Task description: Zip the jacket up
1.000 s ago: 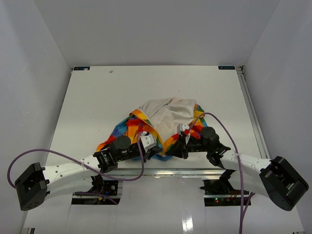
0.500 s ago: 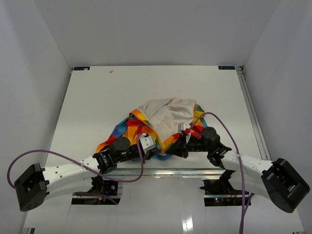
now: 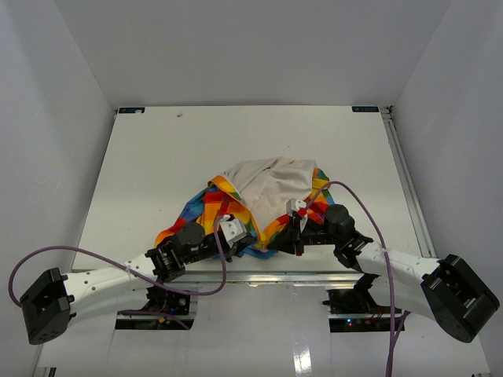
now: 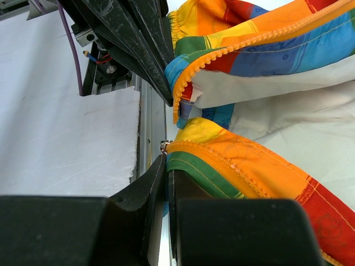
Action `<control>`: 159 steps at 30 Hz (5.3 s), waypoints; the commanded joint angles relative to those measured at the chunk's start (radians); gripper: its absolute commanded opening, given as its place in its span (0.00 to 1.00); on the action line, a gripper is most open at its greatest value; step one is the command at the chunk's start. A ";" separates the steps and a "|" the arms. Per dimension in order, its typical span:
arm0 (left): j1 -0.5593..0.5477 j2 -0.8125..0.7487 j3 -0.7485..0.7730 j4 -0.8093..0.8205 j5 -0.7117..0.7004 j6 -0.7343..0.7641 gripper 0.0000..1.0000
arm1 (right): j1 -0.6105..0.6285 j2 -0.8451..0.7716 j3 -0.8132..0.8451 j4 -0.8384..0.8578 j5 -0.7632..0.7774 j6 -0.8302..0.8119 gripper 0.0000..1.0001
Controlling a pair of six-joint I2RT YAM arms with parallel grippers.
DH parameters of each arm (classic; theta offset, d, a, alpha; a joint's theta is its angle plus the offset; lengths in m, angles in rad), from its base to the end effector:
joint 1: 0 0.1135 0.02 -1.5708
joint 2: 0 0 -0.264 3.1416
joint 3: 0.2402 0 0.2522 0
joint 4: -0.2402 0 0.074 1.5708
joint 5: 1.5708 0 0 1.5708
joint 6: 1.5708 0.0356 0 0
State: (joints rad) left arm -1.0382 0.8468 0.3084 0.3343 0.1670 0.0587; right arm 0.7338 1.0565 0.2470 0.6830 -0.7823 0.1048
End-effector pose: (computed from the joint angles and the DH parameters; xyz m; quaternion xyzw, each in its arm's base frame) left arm 0.0929 -0.1693 0.2151 0.4478 0.6320 -0.3531 0.5248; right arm 0.1325 0.1533 0.1949 -0.4542 0.5817 0.5101 0.4417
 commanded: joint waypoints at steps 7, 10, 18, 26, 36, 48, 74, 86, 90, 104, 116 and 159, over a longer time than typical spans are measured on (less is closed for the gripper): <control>-0.005 0.011 -0.005 0.044 0.061 0.020 0.00 | 0.005 0.004 0.044 0.026 -0.021 0.012 0.08; -0.005 0.024 0.000 0.043 0.079 0.024 0.00 | 0.005 0.011 0.044 0.027 -0.021 0.013 0.08; -0.005 0.020 -0.005 0.043 0.074 0.024 0.00 | 0.004 0.002 0.040 0.029 -0.008 0.015 0.08; -0.005 0.045 0.002 0.042 0.088 0.027 0.00 | 0.004 -0.004 0.038 0.030 -0.005 0.016 0.08; -0.005 0.059 0.005 0.040 0.093 0.032 0.00 | 0.004 -0.007 0.037 0.028 0.007 0.019 0.08; -0.005 0.100 0.019 0.027 0.121 0.044 0.00 | 0.004 -0.021 0.045 0.021 0.026 0.040 0.08; -0.005 0.139 0.037 0.009 0.202 0.044 0.00 | 0.004 -0.038 0.123 -0.056 0.057 0.054 0.08; -0.005 0.119 0.028 0.023 0.280 0.039 0.00 | -0.016 -0.019 0.158 -0.103 0.106 0.042 0.08; -0.005 0.128 0.029 0.026 0.291 0.039 0.00 | -0.016 -0.004 0.162 -0.099 0.106 0.041 0.08; -0.005 0.038 0.005 0.069 0.102 -0.042 0.39 | -0.016 -0.022 0.098 0.024 0.006 0.095 0.08; -0.005 0.078 0.010 0.095 0.061 -0.050 0.44 | -0.016 -0.043 0.083 0.036 -0.005 0.101 0.08; -0.003 0.212 0.058 0.015 0.146 0.004 0.00 | -0.018 -0.048 0.204 -0.058 0.069 0.107 0.08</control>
State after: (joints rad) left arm -1.0338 1.0806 0.3698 0.4109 0.3277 0.0867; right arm 0.7136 1.0164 0.3644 0.5095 -0.7073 0.2036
